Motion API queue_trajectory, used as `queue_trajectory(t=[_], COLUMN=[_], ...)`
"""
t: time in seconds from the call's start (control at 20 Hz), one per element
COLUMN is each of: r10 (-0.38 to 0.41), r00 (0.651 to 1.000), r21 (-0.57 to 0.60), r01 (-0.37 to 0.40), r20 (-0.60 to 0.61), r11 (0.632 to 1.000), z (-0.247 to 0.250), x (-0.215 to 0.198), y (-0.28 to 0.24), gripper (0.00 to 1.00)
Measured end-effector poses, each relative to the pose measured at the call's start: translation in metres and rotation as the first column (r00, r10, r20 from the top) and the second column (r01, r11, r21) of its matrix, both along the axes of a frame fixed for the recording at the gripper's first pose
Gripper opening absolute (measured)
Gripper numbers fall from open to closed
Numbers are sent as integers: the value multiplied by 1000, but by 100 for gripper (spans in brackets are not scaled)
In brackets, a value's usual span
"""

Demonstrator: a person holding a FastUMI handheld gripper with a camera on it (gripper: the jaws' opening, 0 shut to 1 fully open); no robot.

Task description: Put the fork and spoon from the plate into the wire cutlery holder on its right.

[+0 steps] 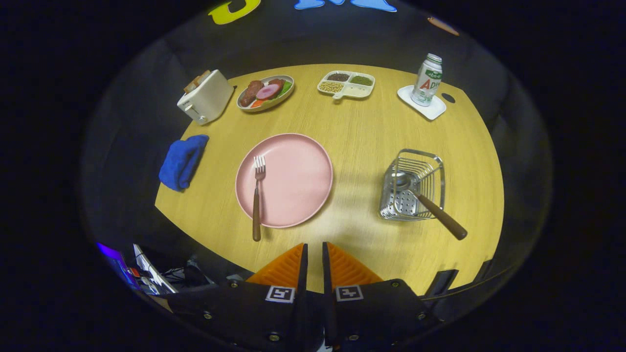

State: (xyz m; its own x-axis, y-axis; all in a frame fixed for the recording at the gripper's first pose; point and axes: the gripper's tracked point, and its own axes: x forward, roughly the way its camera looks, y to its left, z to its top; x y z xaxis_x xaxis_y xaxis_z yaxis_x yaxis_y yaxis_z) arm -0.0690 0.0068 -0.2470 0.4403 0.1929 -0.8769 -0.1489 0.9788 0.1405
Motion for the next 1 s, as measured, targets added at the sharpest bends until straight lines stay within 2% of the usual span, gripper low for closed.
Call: queue_trajectory(t=[0.25,0.65,1.0], r10=[39,85,105], r00=[999,996,993], r21=[19,39,31], r01=[-39,-84,-103], r20=[13,-30,-61], r11=[999,996,994], z=[-15,-49,-81], x=[18,45,59], y=[39,85,110], gripper=[16,16,16])
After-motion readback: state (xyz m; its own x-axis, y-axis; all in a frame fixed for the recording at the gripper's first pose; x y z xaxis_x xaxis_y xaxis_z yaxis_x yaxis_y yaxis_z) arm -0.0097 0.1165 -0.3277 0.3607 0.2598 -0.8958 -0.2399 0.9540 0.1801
